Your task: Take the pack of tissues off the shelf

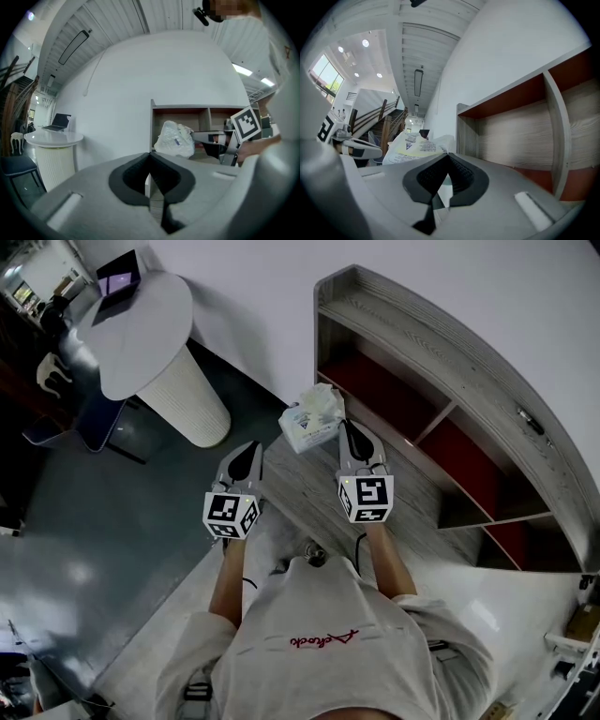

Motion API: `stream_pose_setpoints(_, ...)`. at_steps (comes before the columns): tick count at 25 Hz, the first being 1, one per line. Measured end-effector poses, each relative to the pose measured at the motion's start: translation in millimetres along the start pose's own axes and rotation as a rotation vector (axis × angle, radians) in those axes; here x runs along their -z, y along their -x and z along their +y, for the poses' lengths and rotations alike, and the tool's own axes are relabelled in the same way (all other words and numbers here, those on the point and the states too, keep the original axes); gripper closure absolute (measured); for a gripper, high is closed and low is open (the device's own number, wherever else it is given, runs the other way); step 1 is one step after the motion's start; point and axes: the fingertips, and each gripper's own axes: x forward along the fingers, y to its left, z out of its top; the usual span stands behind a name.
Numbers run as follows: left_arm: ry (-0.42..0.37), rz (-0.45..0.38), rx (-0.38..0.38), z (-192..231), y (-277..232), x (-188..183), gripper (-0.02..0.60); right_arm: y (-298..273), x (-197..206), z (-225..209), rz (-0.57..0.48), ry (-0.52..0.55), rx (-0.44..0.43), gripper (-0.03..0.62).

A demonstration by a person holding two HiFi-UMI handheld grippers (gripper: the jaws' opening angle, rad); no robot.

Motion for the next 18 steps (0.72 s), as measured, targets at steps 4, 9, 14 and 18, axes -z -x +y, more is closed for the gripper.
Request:
stream_pose_setpoints(4,-0.002,-0.015,0.025,1,10,-5,0.581,11,0,10,0.003,0.009,0.023,0.585)
stream_pose_setpoints(9,0.013,-0.020,0.053,4,32,-2,0.581,29,1,30,0.013,0.014,0.050,0.585)
stream_pose_setpoints(14,0.021,-0.013,0.081,6,57,5,0.581,47,2,52,0.022,0.020,0.083,0.585)
stream_pose_setpoints(18,0.025,-0.012,0.089,10,71,9,0.581,58,2,66,0.024,0.021,0.094,0.585)
